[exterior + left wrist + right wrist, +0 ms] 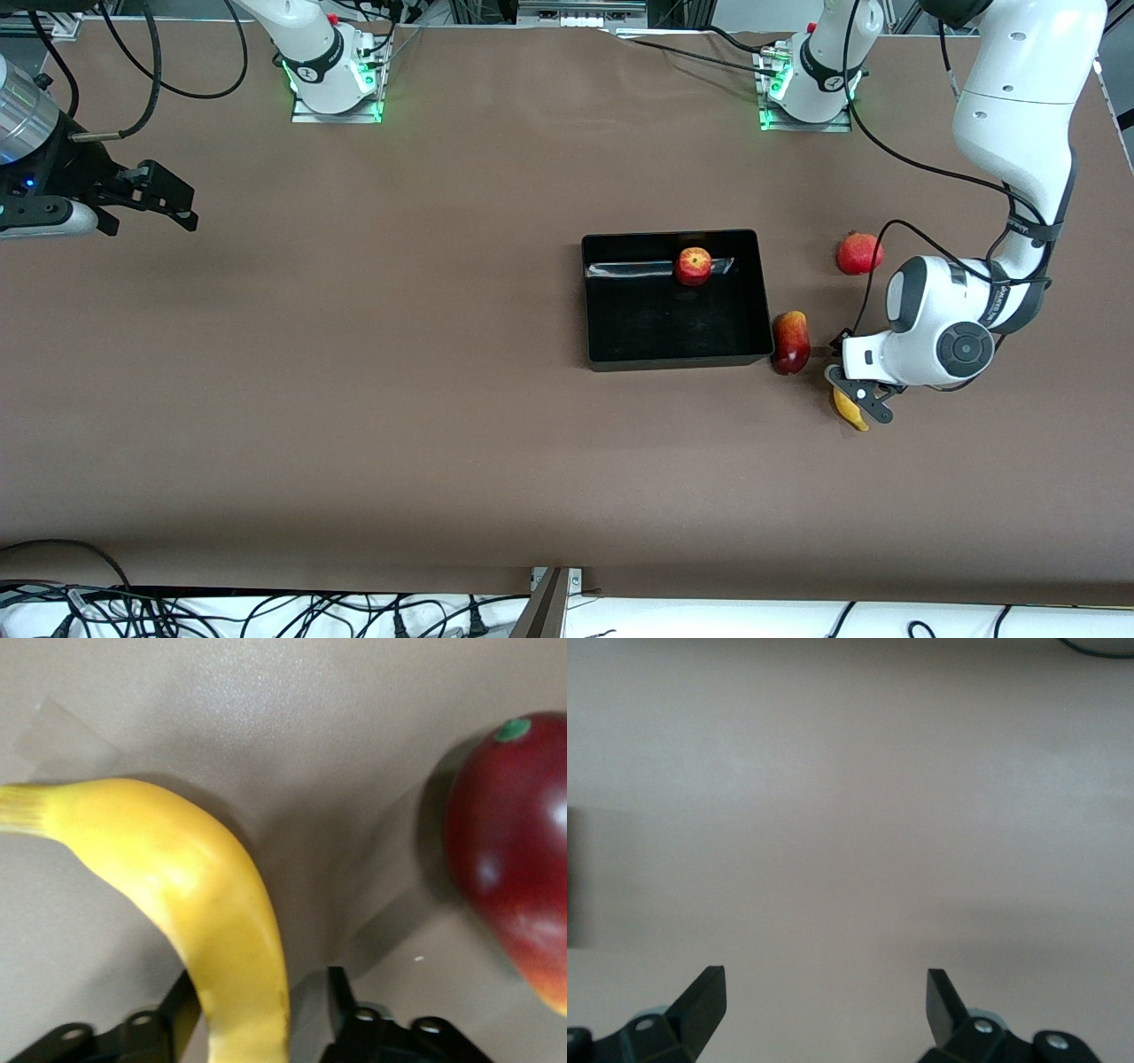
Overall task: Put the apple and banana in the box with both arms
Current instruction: 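Move the left gripper over to the yellow banana, then close the left gripper on the banana and lift it, then lower the banana into the box and open the left gripper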
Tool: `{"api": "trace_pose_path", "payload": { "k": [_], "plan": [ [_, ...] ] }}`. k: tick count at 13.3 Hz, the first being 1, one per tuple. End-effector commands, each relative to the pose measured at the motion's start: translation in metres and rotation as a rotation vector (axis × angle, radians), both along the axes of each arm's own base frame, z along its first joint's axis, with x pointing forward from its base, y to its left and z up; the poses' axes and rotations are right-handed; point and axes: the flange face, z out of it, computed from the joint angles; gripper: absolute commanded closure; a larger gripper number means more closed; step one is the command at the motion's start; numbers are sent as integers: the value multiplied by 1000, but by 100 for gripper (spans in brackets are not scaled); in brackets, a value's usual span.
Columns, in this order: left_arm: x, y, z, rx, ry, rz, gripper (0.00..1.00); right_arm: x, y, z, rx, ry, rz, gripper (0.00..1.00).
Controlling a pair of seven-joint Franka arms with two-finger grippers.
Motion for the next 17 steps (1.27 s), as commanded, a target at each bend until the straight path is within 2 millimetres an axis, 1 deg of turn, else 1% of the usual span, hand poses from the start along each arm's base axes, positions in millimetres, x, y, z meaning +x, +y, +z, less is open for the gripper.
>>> {"api": "trace_pose_path", "payload": {
  "k": [1, 2, 4, 5, 6, 7, 9, 11, 12, 13, 15, 16, 17],
  "plan": [
    [4, -5, 31, -5, -5, -74, 100, 1, -2, 6, 2, -8, 9, 0],
    [7, -13, 50, -6, -13, -72, 100, 1, -2, 6, 2, -8, 9, 0],
    [18, -40, 98, -20, 29, -93, 100, 1, -2, 6, 2, -8, 9, 0],
    [23, -48, 126, -34, 63, -62, 100, 1, -2, 6, 2, -8, 9, 0],
    [27, -63, 154, -52, 97, 17, 100, 1, -2, 6, 2, -8, 9, 0],
    [25, -86, 172, -38, 130, 115, 100, 1, -2, 6, 2, -8, 9, 0],
    [8, -150, 189, -3, 158, 293, 100, 1, -2, 6, 2, -8, 9, 0],
    [-13, -220, 195, 22, 168, 464, 100, 1, -2, 6, 2, -8, 9, 0],
    [-19, -244, 195, 27, 171, 548, 100, 1, -2, 6, 2, -8, 9, 0],
    [-24, -269, 194, -5, 187, 636, 100, 2, -2, 5, 2, -6, 9, 0],
    [-42, -323, 179, -5, 177, 710, 100, 1, -2, 6, 2, -8, 9, 0],
    [-52, -344, 161, 8, 175, 747, 100, 1, -2, 6, 2, -8, 9, 0],
    [-60, -360, 146, 3, 165, 758, 100, 1, -2, 6, 2, -8, 9, 0]
  ]
}}
